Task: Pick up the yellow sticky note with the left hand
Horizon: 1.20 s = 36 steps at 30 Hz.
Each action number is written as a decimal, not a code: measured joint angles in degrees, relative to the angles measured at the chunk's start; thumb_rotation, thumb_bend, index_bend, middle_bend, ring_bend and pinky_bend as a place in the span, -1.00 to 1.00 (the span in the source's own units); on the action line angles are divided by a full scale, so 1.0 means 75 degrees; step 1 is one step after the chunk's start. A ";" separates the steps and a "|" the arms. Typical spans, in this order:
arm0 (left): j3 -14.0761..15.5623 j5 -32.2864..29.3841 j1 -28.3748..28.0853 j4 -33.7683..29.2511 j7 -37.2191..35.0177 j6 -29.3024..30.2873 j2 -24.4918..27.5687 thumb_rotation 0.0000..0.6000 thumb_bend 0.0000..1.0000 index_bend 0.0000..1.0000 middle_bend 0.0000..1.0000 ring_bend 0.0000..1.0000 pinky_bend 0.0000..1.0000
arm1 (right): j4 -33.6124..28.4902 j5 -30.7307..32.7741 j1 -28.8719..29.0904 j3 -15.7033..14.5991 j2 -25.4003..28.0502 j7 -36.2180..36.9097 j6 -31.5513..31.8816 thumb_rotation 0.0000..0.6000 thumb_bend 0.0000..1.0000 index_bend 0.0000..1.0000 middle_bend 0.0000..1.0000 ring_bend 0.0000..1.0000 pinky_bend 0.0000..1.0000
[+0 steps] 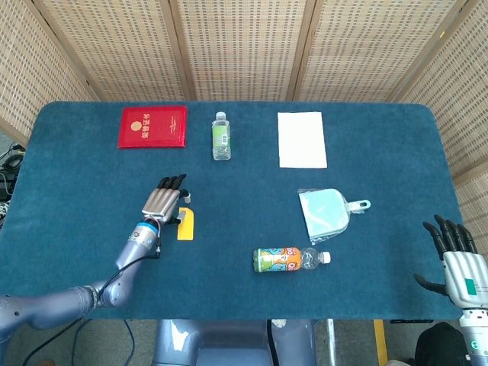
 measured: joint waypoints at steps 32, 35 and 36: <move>0.0019 0.0362 0.0053 0.1006 -0.0345 -0.0095 -0.0756 1.00 -0.12 -0.09 -1.00 -1.00 -1.00 | 0.0022 0.0037 0.0033 -0.0013 0.0030 0.0198 -0.0104 1.00 -1.00 -0.71 -1.00 -1.00 -1.00; -0.0015 0.0413 0.0063 0.1067 -0.0393 -0.0069 -0.0813 1.00 -0.12 0.01 -1.00 -1.00 -1.00 | 0.0029 0.0010 0.0036 -0.0015 0.0040 0.0240 -0.0097 1.00 -1.00 -0.70 -1.00 -1.00 -1.00; -0.0024 0.0433 0.0067 0.1092 -0.0404 -0.0050 -0.0831 1.00 -0.12 0.06 -1.00 -1.00 -1.00 | 0.0034 -0.0001 0.0037 -0.0016 0.0040 0.0260 -0.0091 1.00 -1.00 -0.70 -1.00 -1.00 -1.00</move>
